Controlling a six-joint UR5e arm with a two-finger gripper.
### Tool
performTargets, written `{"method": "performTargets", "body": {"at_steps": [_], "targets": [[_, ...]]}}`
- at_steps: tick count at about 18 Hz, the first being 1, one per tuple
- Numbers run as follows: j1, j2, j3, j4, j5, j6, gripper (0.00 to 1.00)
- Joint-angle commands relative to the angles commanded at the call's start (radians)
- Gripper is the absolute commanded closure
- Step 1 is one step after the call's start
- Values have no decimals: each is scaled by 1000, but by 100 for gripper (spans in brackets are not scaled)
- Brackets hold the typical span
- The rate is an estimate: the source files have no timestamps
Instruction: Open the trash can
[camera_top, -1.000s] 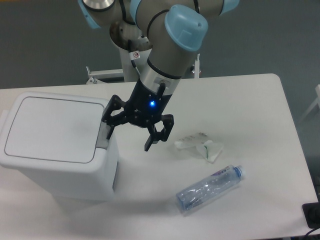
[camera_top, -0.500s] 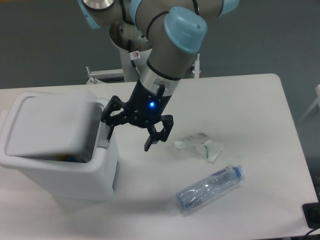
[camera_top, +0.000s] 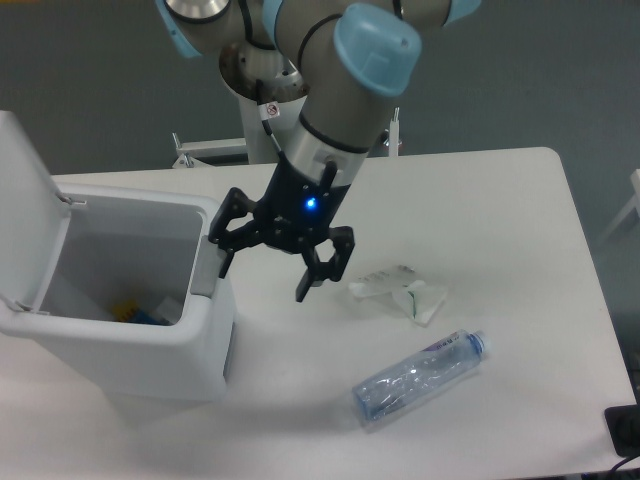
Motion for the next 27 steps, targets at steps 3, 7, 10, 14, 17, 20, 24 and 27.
{"method": "performTargets", "body": {"at_steps": [3,7,10,14,17,20,24,27], "targets": [[77,-32,37,23,24,67,0],[121,-51,58,22,93,230,0],[158,-103,83,17,208,395,0],[255,-140,79,6,264,531,0],[276,-156,85,2,290,589,0],[276,-170,83,-2,365,644,0],[276,-180,82,2,385,652,0],[275,-195,86,-11,458,800,0]]}}
